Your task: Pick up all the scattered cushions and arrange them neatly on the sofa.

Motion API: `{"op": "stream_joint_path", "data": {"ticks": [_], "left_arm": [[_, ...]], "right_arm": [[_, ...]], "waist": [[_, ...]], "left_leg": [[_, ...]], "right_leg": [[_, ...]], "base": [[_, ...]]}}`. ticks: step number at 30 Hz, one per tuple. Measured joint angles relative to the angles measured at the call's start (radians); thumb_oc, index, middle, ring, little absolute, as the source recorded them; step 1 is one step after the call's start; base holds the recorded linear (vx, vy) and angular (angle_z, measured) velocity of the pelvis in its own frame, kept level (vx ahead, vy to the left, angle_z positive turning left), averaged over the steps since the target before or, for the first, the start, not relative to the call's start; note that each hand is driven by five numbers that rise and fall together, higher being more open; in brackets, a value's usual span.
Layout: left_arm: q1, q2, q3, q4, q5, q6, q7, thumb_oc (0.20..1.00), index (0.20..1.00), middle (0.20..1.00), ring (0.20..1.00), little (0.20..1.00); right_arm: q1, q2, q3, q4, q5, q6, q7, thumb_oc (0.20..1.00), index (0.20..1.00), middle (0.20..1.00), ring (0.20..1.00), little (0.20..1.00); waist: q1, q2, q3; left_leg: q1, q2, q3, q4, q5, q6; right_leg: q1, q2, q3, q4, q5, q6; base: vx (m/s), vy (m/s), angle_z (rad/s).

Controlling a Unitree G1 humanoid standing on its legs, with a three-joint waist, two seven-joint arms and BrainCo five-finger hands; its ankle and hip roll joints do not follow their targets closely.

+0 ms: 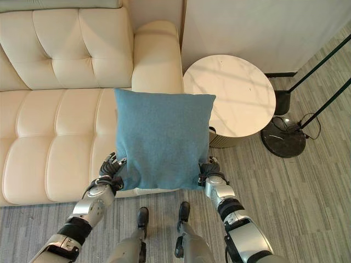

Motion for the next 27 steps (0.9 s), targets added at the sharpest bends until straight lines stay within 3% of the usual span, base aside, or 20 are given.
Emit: {"op": "stream_joint_path", "data": {"ticks": [9,10,11,12,13,14,27], "left_arm": [[0.048,0.021,-0.037,-0.094,-0.15,-0.01,0.001,1.0,1.0,1.0,1.0,1.0],[0.052,0.023,-0.042,-0.094,-0.153,-0.01,0.001,0.918,0.918,0.918,0.918,0.918],[0.066,0.024,-0.054,-0.097,-0.154,-0.011,0.001,0.285,0.285,0.285,0.285,0.285],[0.074,0.026,-0.062,-0.099,-0.154,-0.012,0.001,0.2,0.2,0.2,0.2,0.2],[0.083,0.026,-0.065,-0.1,-0.155,-0.007,0.001,0.2,0.2,0.2,0.2,0.2],[0.086,0.027,-0.065,-0.1,-0.155,-0.006,0.001,0.2,0.2,0.2,0.2,0.2],[0.18,0.066,-0.183,-0.099,-0.269,0.015,-0.011,0.2,0.2,0.2,0.2,0.2]], "right_arm": [[0.014,-0.034,0.005,-0.091,0.033,-0.014,-0.011,1.0,1.0,1.0,1.0,1.0],[0.015,-0.034,0.005,-0.091,0.033,-0.013,-0.011,1.0,1.0,1.0,1.0,1.0],[0.024,-0.033,0.002,-0.099,0.033,-0.013,-0.012,1.0,1.0,1.0,1.0,1.0],[0.033,-0.034,-0.001,-0.109,0.033,-0.014,-0.012,1.0,1.0,1.0,1.0,1.0],[0.04,-0.033,-0.002,-0.12,0.035,-0.014,-0.016,0.36,0.36,0.36,0.36,0.36],[0.045,-0.032,-0.002,-0.13,0.035,-0.019,-0.017,0.2,0.2,0.2,0.2,0.2],[0.146,-0.025,0.04,-0.182,0.035,-0.029,0.001,0.2,0.2,0.2,0.2,0.2]], "waist": [[0.003,0.01,0.008],[0.003,0.01,0.008],[0.002,0.011,0.008],[0.003,0.011,0.008],[0.002,0.011,0.009],[0.004,0.01,0.012],[0.002,0.008,0.014]], "left_leg": [[0.008,0.0,0.004,0.0,0.004,-0.001],[0.011,0.001,0.006,0.0,0.004,-0.001],[0.02,0.0,0.009,0.0,0.004,-0.001],[0.024,0.001,0.012,0.0,0.004,-0.001],[0.028,0.0,0.02,0.0,0.004,-0.001],[0.031,0.0,0.025,0.0,0.004,-0.001],[0.065,-0.005,0.027,0.0,0.004,0.0]], "right_leg": [[0.005,0.0,0.003,0.0,0.005,-0.004],[0.008,0.001,0.004,0.0,0.005,-0.004],[0.014,0.001,0.008,0.0,0.005,-0.004],[0.018,0.001,0.01,0.0,0.005,-0.004],[0.019,0.001,0.022,0.0,0.006,-0.003],[0.019,0.001,0.023,0.0,0.008,-0.002],[0.054,-0.004,0.025,0.0,0.013,-0.002]], "base": [[0.0,0.003,0.0],[0.0,0.028,-0.05],[-0.01,0.035,-0.06],[-0.01,0.031,-0.11],[-0.01,0.033,-0.13],[0.0,0.026,-0.15],[-0.02,0.018,0.0]]}}
